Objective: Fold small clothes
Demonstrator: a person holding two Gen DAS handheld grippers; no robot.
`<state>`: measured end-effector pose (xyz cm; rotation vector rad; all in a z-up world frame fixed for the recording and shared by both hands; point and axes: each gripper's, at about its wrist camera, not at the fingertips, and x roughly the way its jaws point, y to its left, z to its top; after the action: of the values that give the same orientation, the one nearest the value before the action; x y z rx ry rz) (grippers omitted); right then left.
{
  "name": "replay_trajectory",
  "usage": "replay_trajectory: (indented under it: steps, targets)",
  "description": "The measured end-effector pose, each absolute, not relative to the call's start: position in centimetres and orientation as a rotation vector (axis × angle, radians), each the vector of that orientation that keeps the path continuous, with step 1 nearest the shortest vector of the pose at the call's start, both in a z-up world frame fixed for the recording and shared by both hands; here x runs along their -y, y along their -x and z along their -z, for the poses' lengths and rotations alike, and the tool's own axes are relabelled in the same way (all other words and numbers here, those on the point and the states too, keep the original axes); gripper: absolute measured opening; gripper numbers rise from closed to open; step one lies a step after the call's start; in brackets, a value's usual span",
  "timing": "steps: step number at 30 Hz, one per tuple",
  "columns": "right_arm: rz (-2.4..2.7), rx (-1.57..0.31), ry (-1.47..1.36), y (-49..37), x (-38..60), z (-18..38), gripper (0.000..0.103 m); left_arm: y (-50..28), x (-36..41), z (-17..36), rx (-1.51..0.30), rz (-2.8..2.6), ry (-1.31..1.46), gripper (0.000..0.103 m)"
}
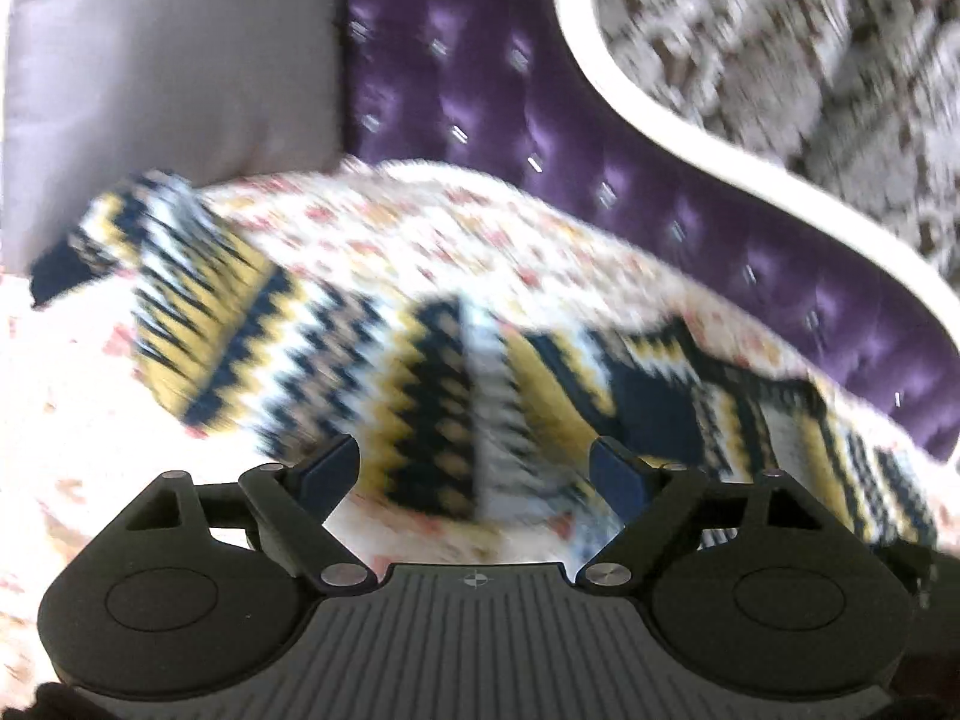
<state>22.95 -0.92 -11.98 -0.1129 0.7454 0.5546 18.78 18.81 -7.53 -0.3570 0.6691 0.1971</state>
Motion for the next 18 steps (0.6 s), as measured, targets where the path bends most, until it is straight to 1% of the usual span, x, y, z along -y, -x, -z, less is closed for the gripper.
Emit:
replay_trajectory:
  steps: [5, 10, 18]
  targets:
    - [-0.588, -0.739, 0.057, -21.5, 0.6, 11.2, 0.082, -17.4, -24.8, 6.9, -0.624, -0.315, 0.445, 0.084]
    - [-0.616, -0.72, 0.016, -21.2, -0.1, 10.0, 0.082, -17.4, -29.7, 8.7, -0.636, -0.399, 0.578, 0.084]
    - [-0.654, -0.71, -0.03, -21.3, -0.9, 8.9, 0.082, -20.0, -32.7, 11.9, -0.689, -0.431, 0.655, 0.084]
